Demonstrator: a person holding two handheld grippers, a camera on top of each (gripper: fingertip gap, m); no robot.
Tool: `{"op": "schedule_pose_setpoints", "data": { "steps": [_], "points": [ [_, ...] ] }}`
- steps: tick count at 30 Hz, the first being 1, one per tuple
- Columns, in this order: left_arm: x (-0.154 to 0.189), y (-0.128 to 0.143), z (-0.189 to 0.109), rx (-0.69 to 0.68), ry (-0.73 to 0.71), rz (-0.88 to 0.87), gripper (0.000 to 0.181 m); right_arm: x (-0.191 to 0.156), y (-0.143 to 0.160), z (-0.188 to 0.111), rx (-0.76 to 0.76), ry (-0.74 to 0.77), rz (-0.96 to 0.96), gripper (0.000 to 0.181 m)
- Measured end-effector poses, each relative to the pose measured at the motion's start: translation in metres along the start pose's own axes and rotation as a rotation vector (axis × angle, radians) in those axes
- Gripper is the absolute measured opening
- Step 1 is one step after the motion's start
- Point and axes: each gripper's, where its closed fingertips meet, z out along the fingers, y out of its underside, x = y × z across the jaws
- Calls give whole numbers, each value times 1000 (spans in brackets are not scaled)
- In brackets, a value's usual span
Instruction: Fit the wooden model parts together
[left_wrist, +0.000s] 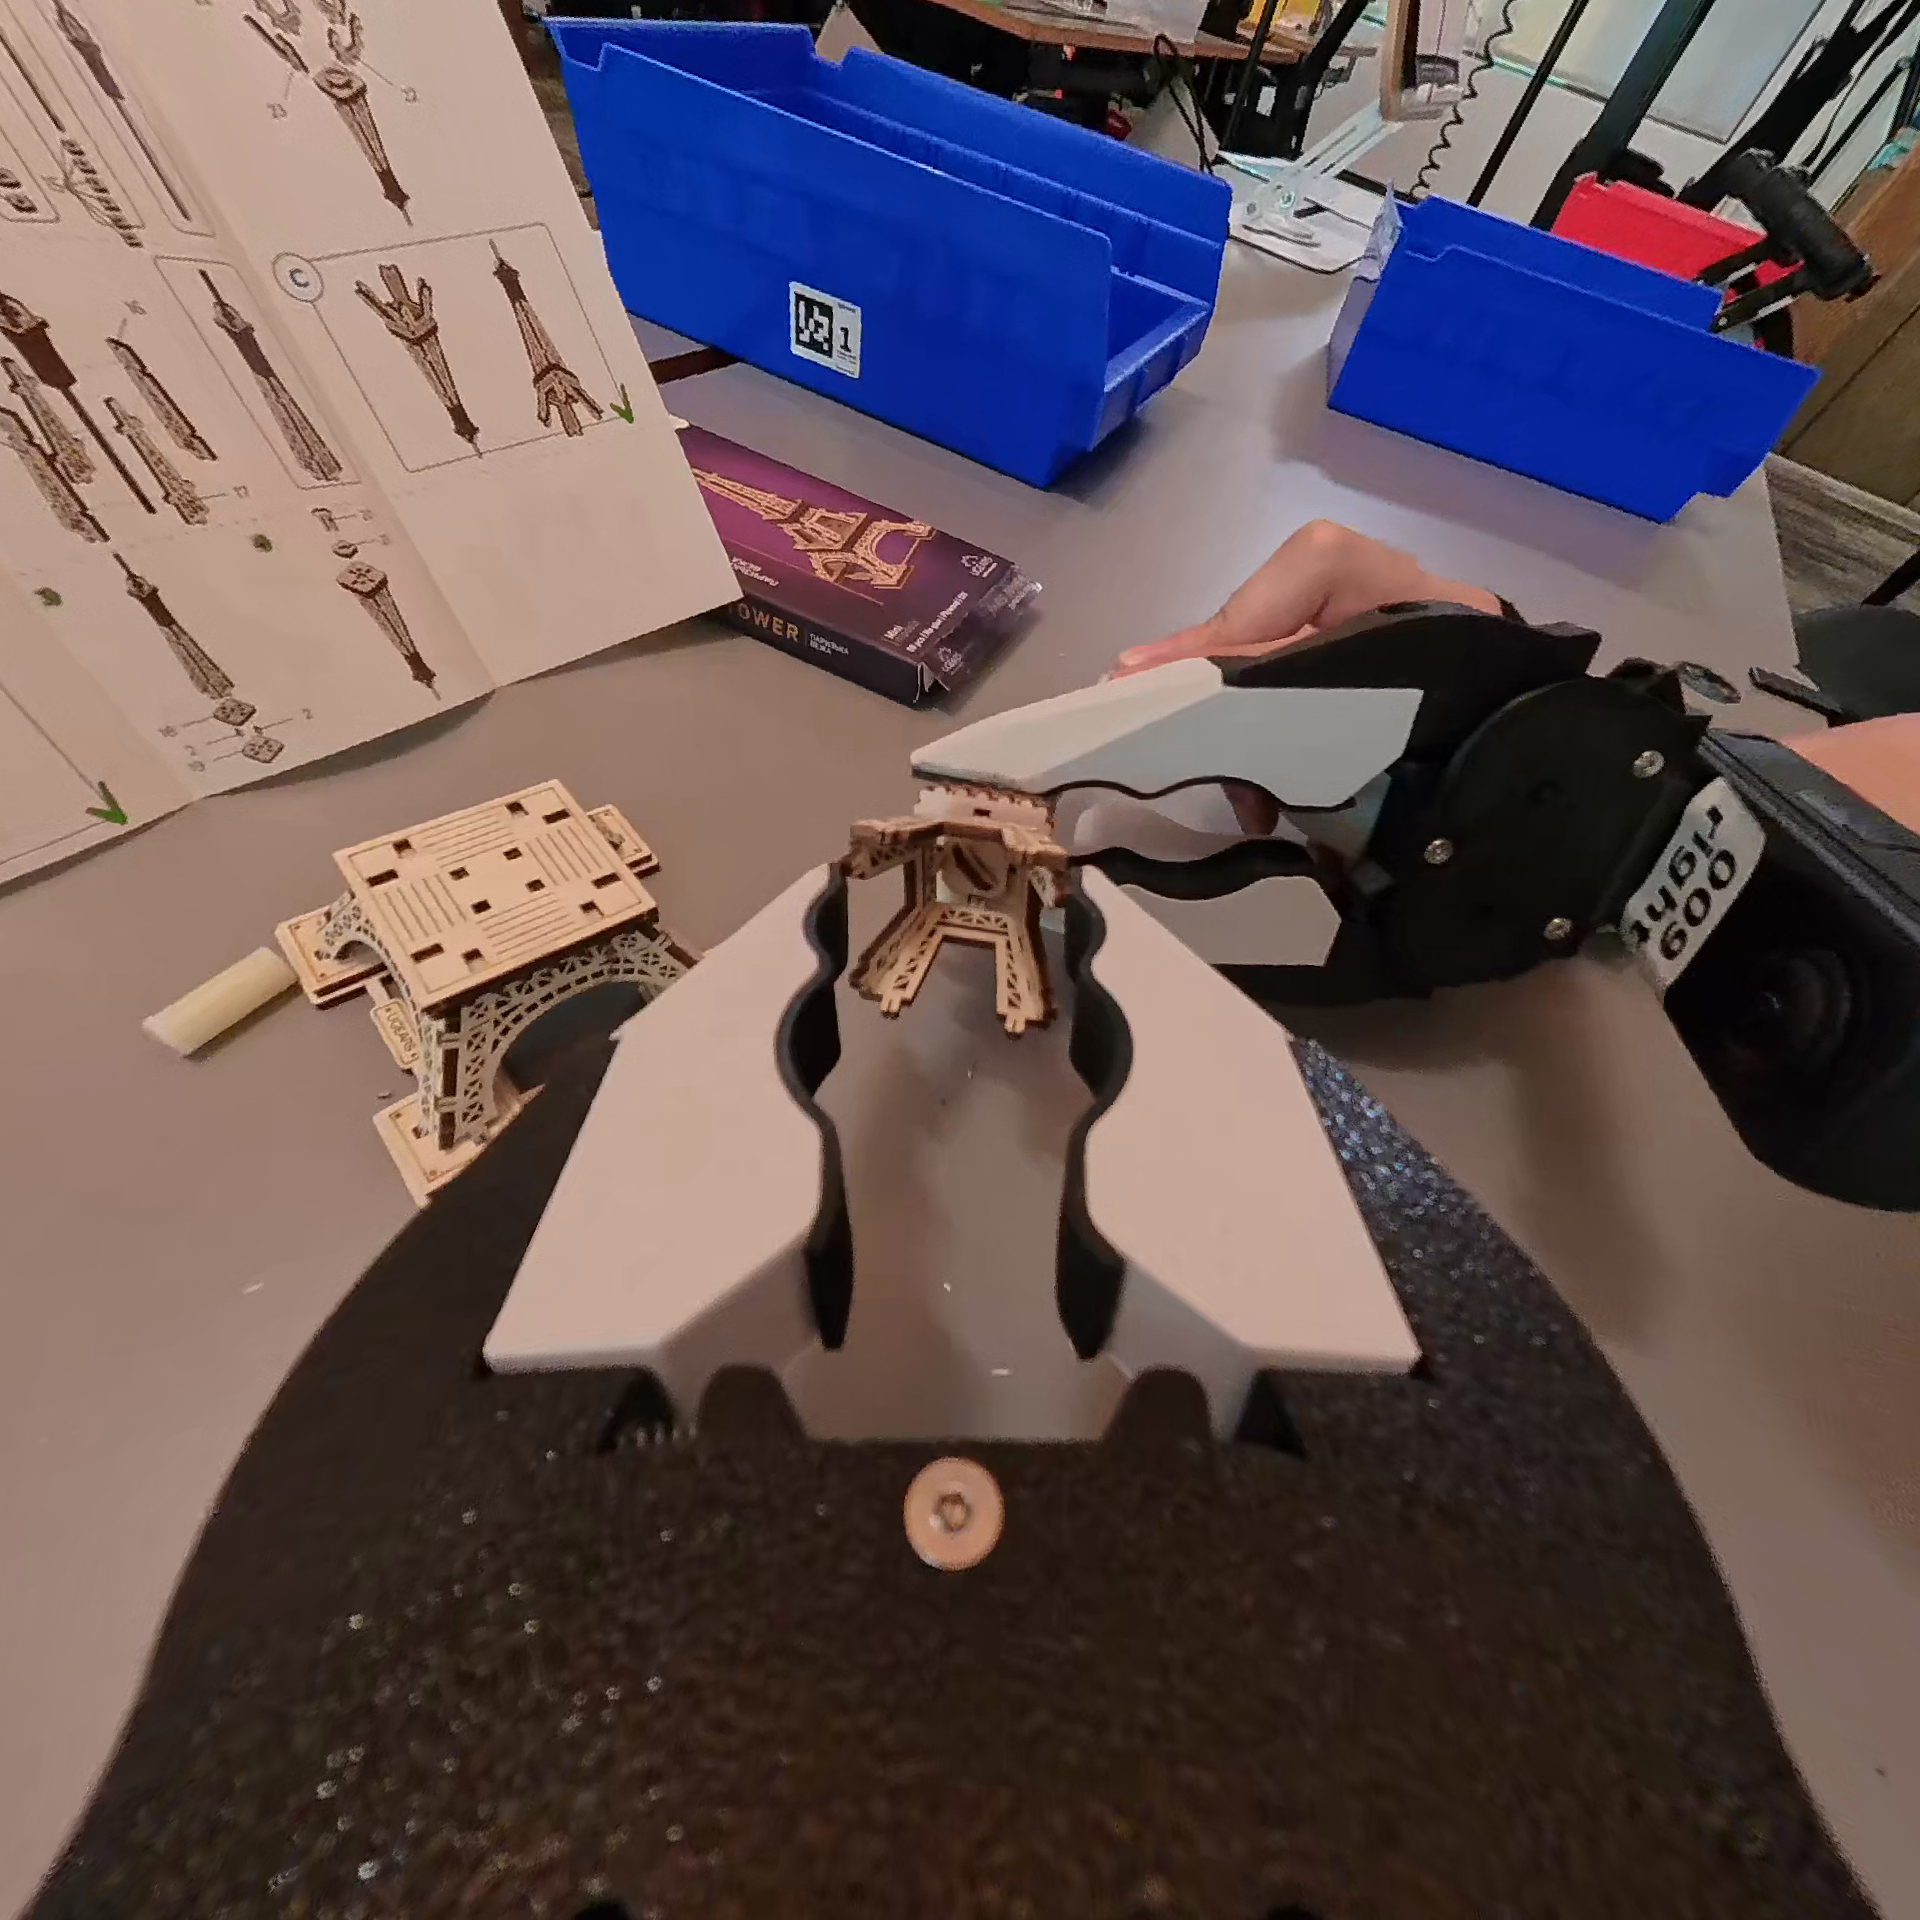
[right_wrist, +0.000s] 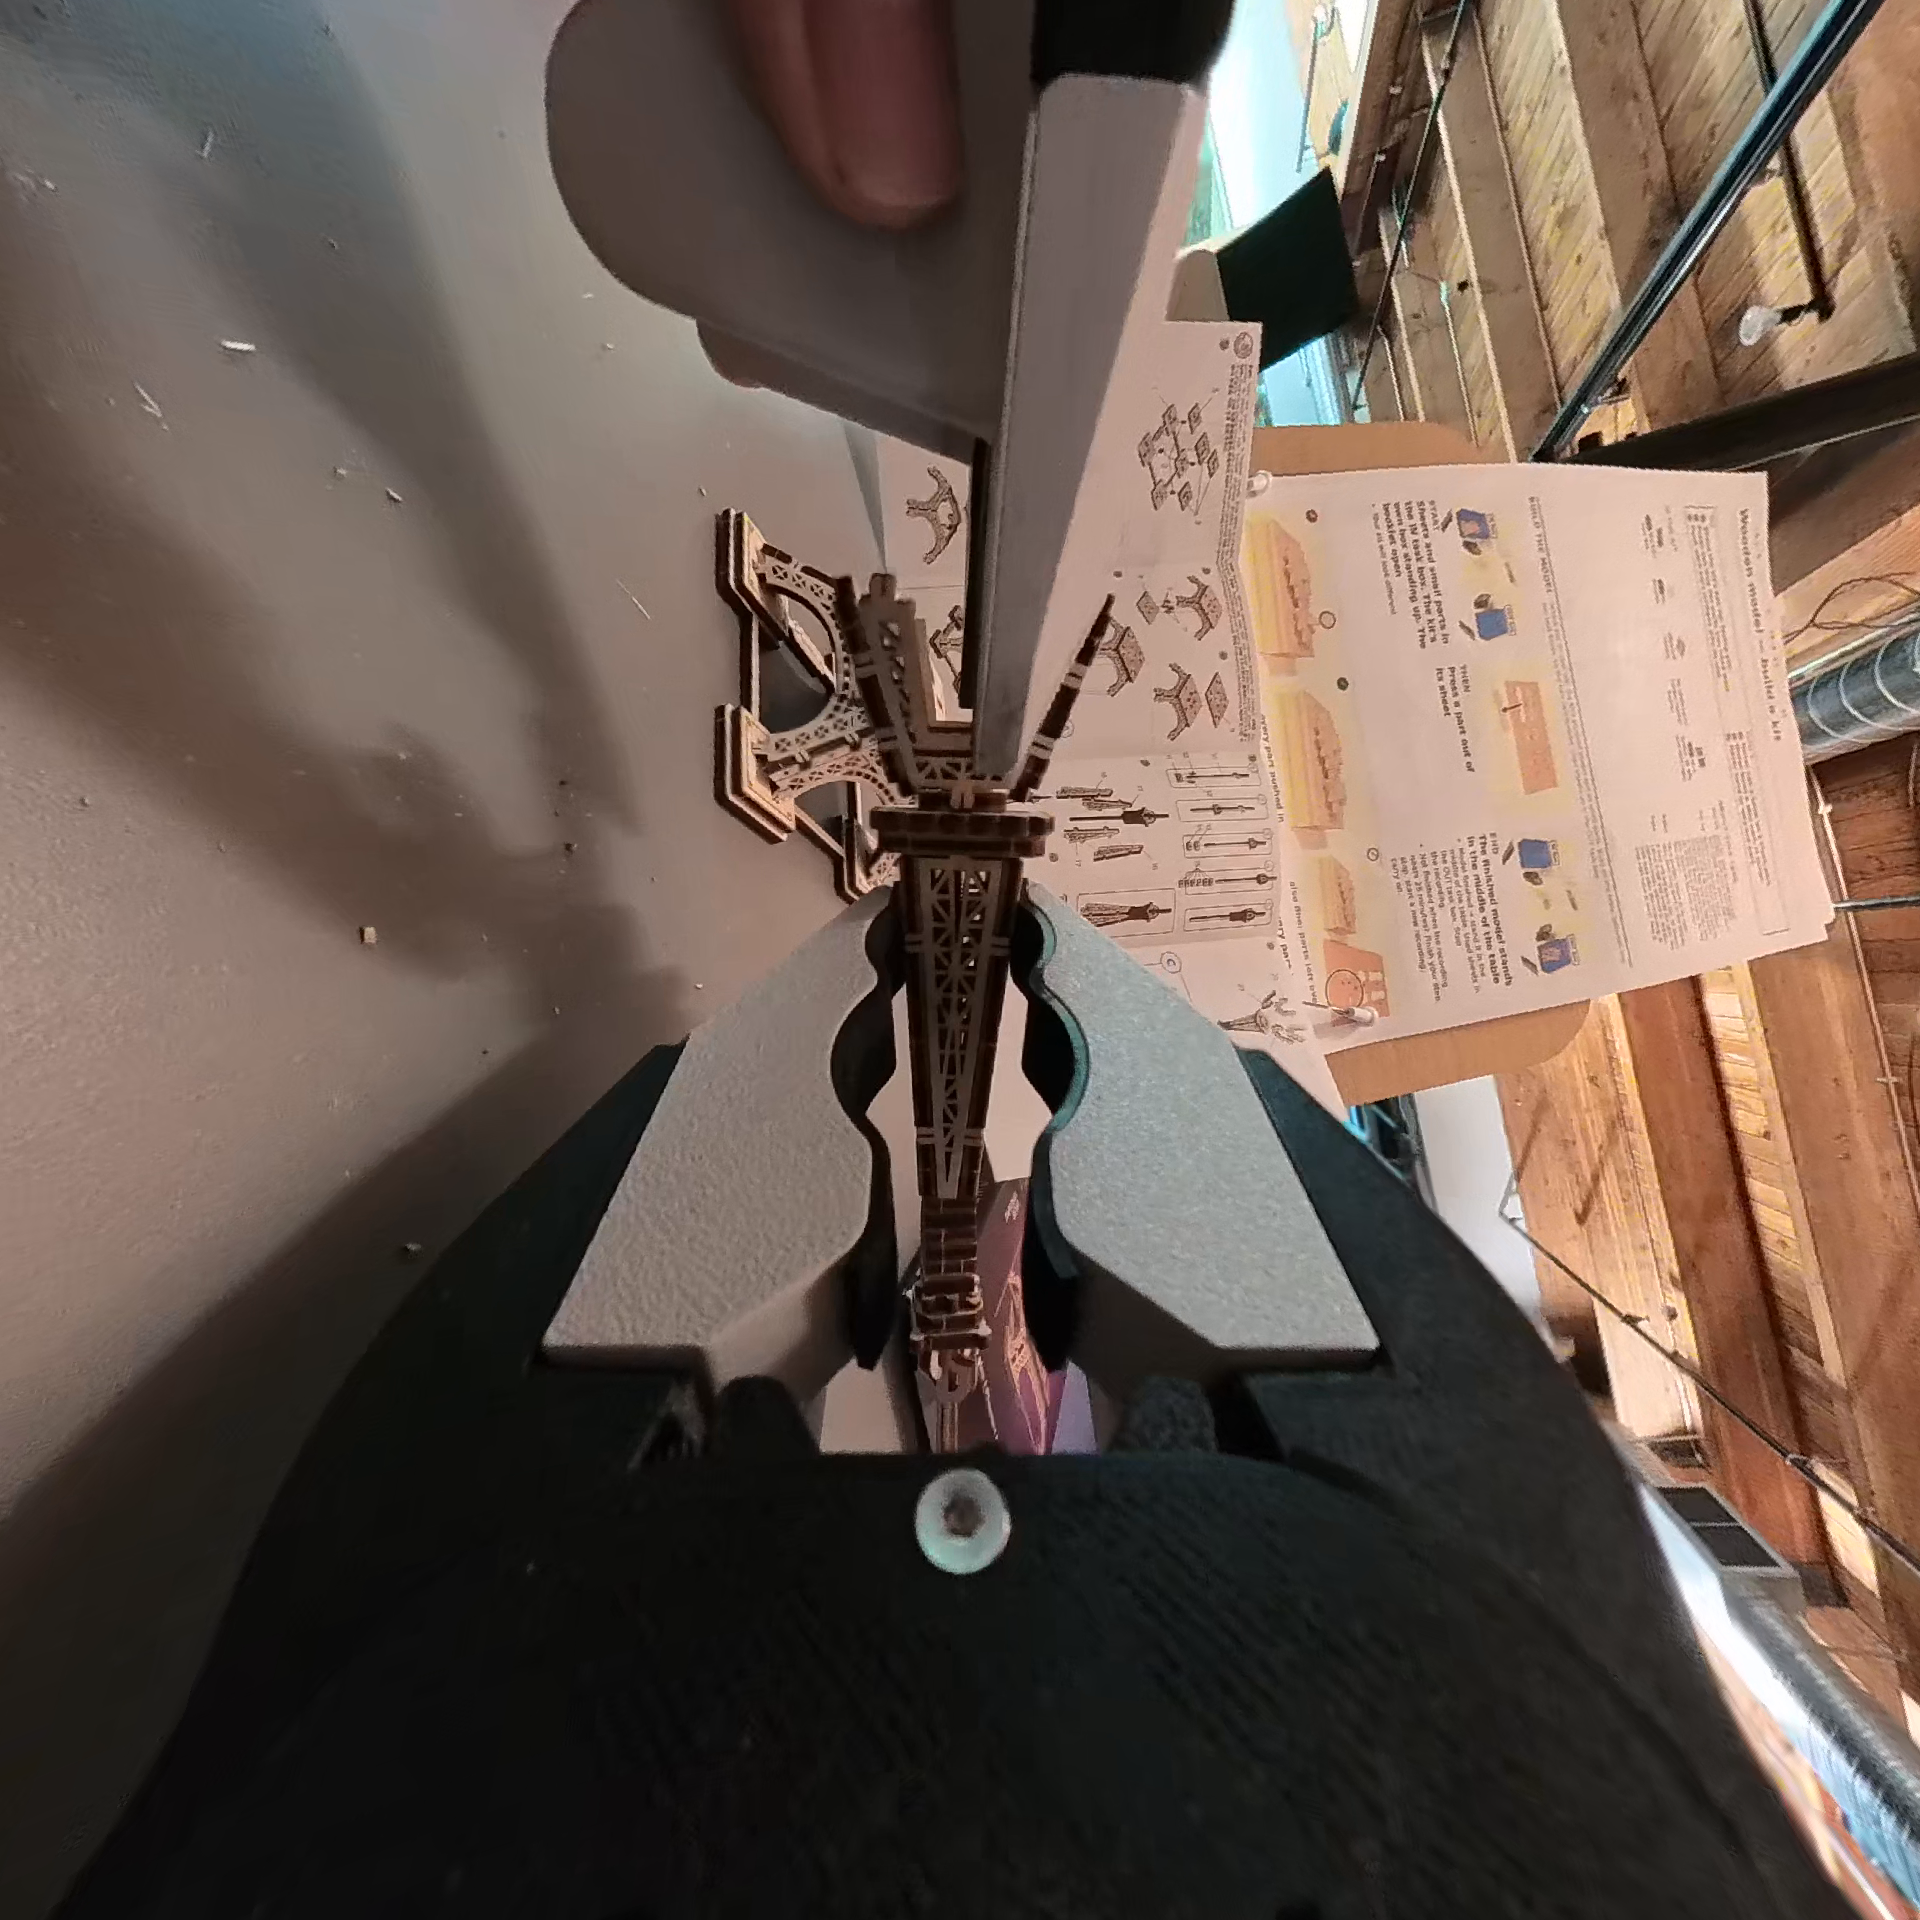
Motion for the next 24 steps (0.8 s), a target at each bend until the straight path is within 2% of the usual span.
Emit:
{"op": "schedule_pose_setpoints", "data": {
  "steps": [5,16,19,22,24],
  "points": [
    [0,-6,4,65,-12,-59,39,0,3,0,-19,-11,46,17],
    [1,-2,1,64,74,17,40,1,1,-1,7,-17,84,17],
    [-3,7,2,3,53,61,40,-2,-3,-2,34,-37,87,17],
    [-7,30,6,-152,14,114,31,-13,-4,0,32,-84,31,17],
    [-3,39,8,-211,22,162,38,-18,-3,1,25,-91,-26,17]
  ]
}}
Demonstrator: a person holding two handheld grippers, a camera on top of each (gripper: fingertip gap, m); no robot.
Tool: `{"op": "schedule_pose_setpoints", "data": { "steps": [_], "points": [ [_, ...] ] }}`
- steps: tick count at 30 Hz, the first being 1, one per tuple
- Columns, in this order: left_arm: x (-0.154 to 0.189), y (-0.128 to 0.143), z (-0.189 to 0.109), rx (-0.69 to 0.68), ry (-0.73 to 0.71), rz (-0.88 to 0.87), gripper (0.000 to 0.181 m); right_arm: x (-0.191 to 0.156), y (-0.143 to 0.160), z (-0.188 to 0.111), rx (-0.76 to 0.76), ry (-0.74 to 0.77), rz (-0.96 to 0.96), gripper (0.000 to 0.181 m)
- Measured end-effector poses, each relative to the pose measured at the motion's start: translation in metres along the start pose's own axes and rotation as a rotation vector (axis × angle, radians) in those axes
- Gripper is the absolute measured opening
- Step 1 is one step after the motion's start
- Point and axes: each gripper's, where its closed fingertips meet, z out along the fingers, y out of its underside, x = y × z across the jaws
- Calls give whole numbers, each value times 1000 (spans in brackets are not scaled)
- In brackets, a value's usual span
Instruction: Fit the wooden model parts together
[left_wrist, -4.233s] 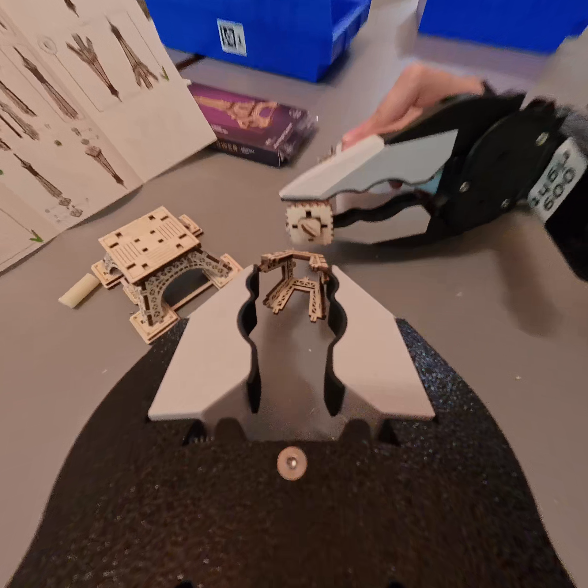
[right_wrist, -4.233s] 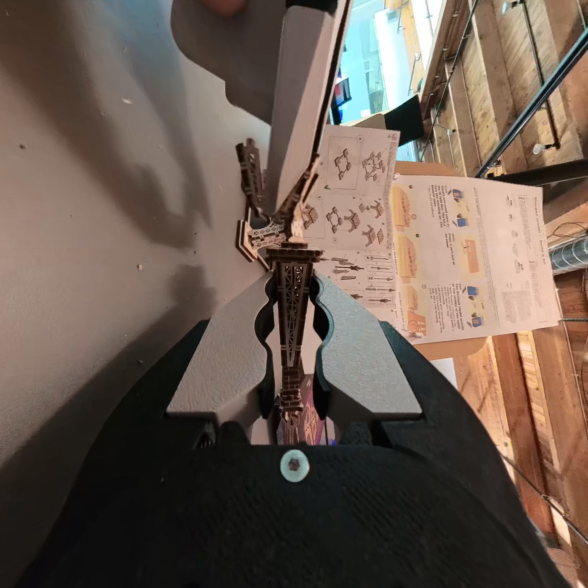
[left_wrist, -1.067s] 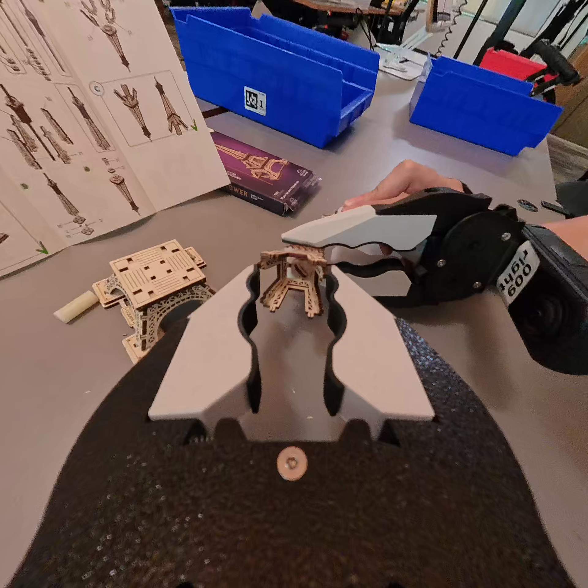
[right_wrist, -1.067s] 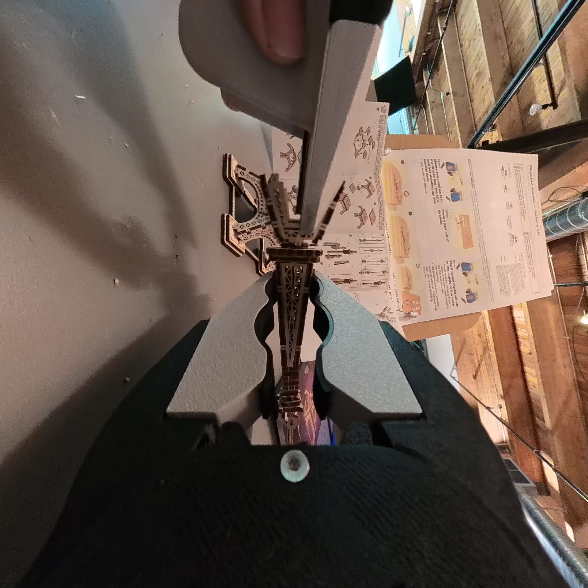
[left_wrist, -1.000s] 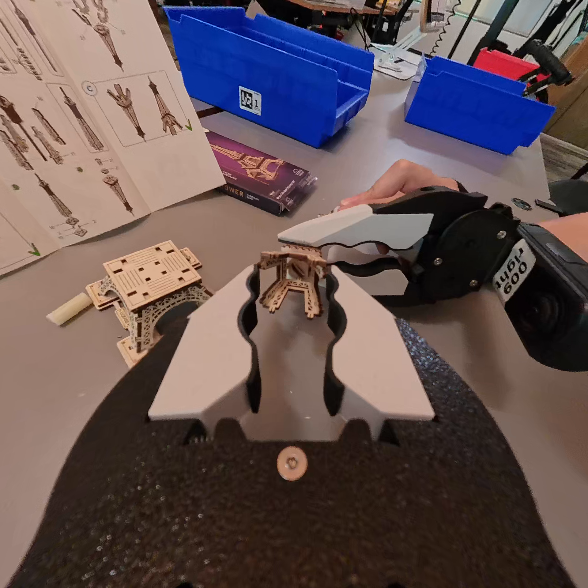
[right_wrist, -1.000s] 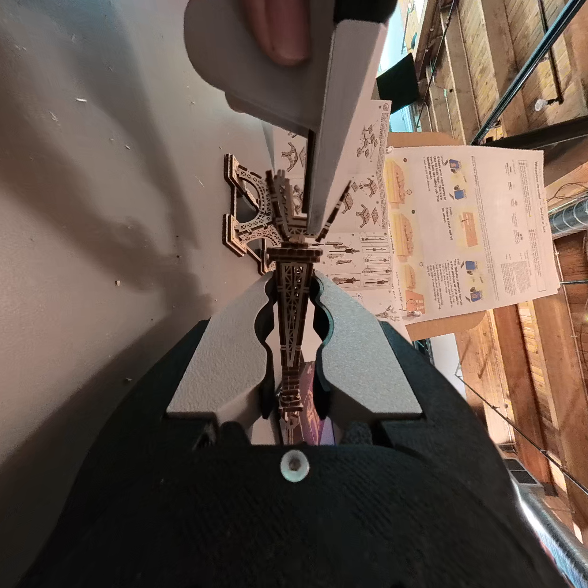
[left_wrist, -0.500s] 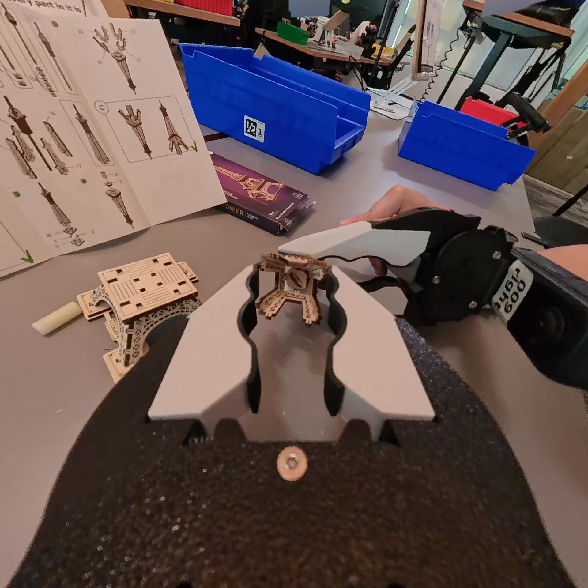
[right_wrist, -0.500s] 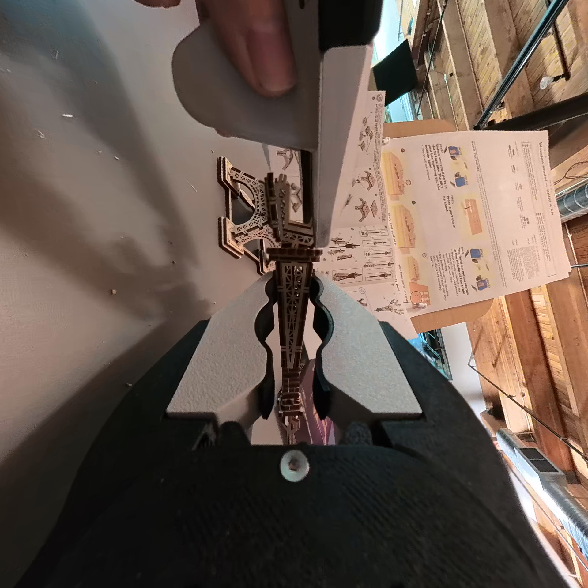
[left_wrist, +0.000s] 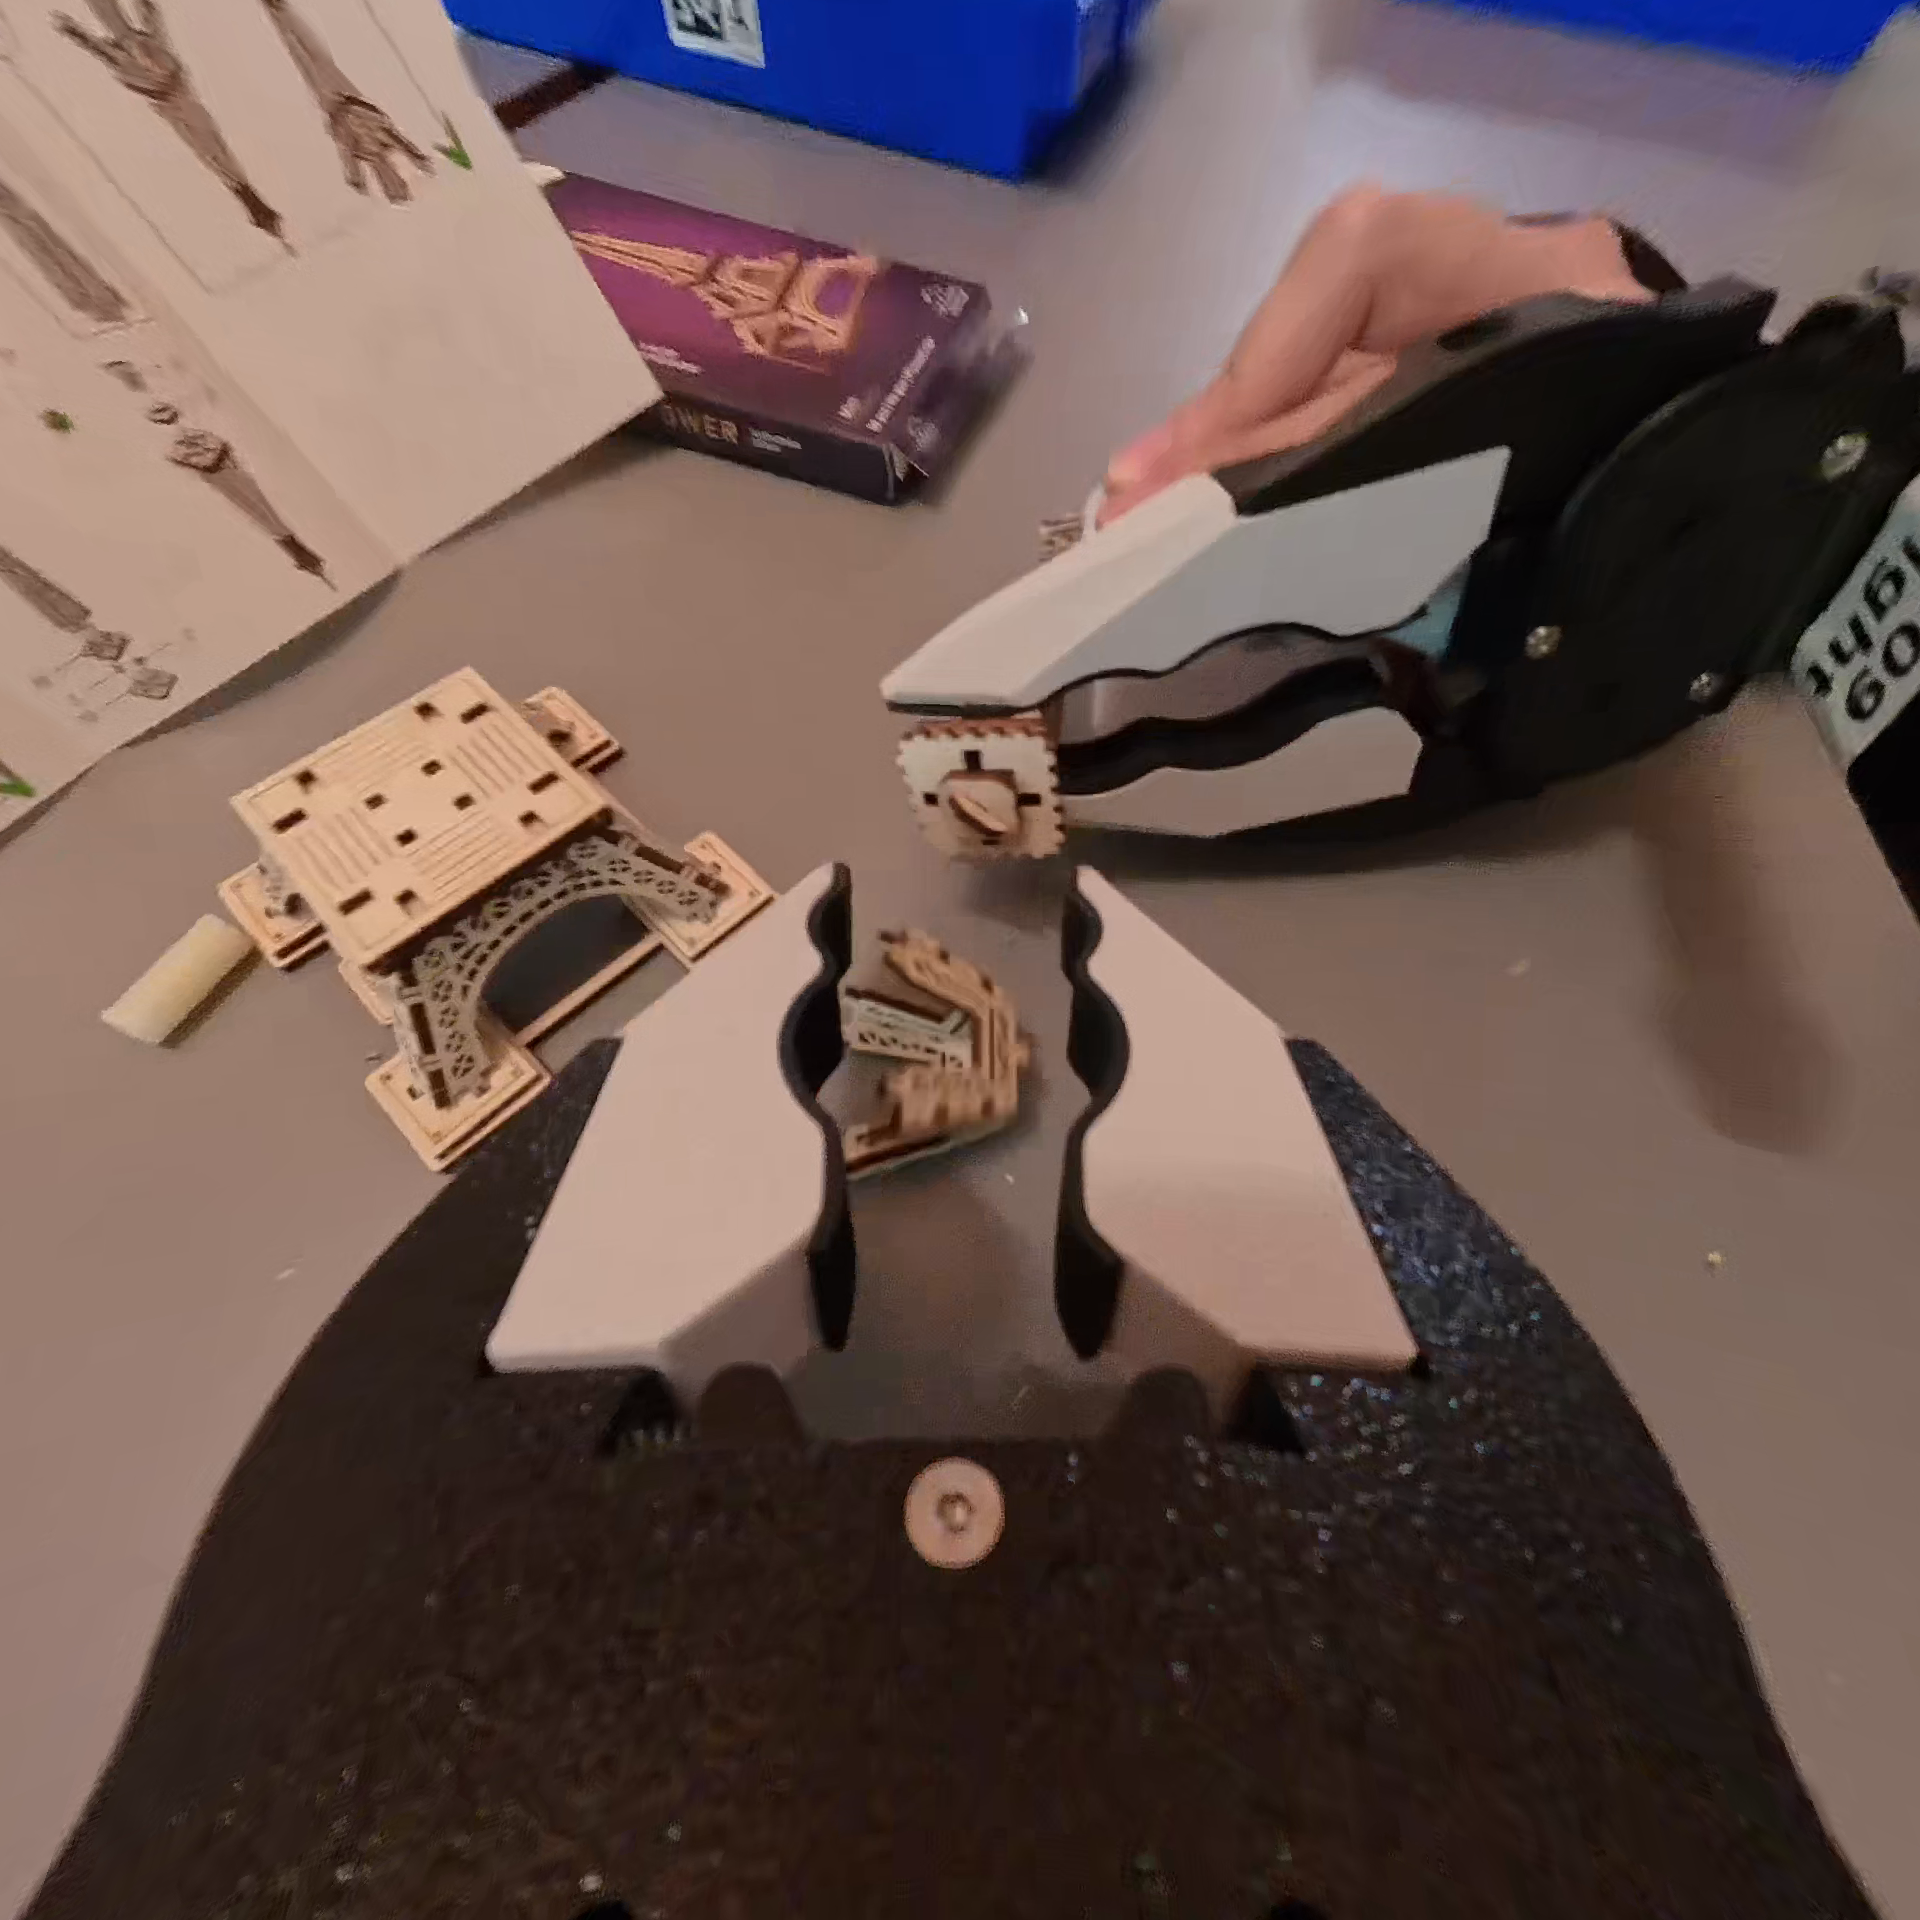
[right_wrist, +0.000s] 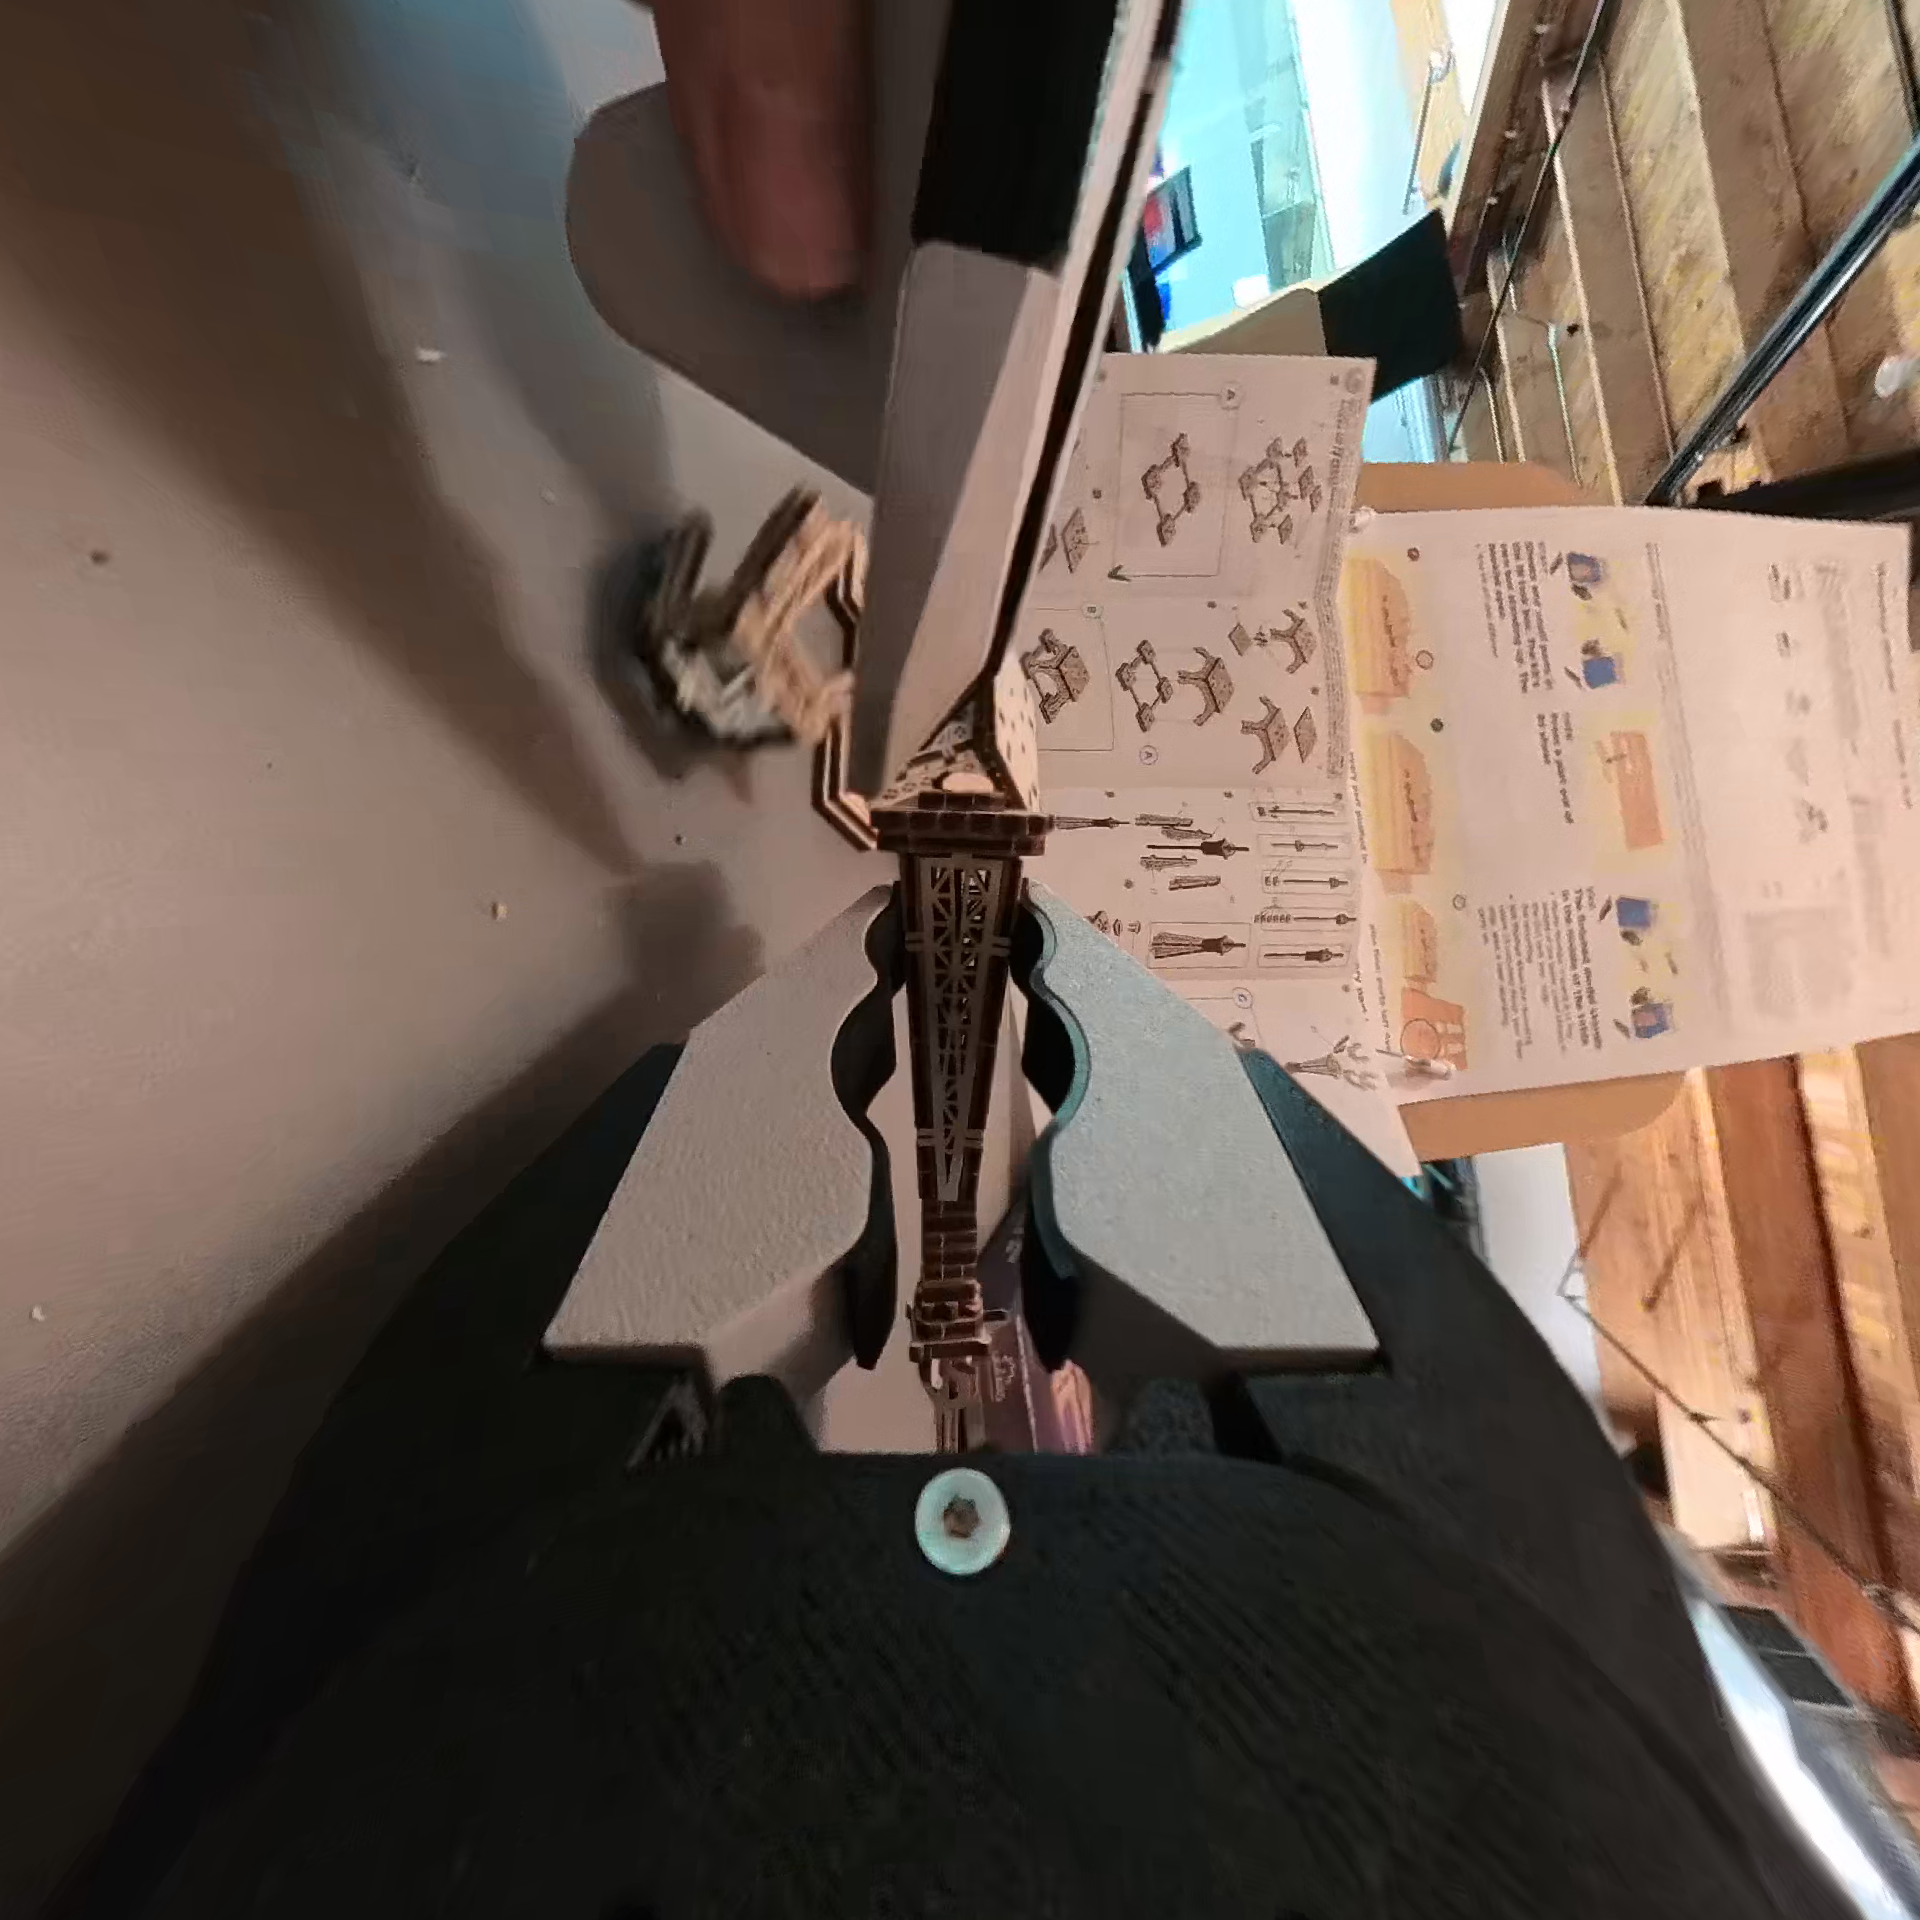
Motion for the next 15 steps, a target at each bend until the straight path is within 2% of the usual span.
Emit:
{"op": "schedule_pose_setpoints", "data": {
  "steps": [4,6,8,12,15],
  "points": [
    [-9,0,-13,-5,-47,103,40,-5,3,2,-11,-21,-31,17],
    [-21,-4,-28,17,-75,90,25,-4,5,2,-16,-20,-31,17],
    [-24,-2,-42,8,-43,74,20,-4,6,2,-18,-17,-37,17],
    [-7,6,-48,-137,68,160,21,-3,6,3,-18,-19,-36,17],
    [6,11,-45,-322,145,229,22,-4,6,3,-16,-19,-46,17]
  ]
}}
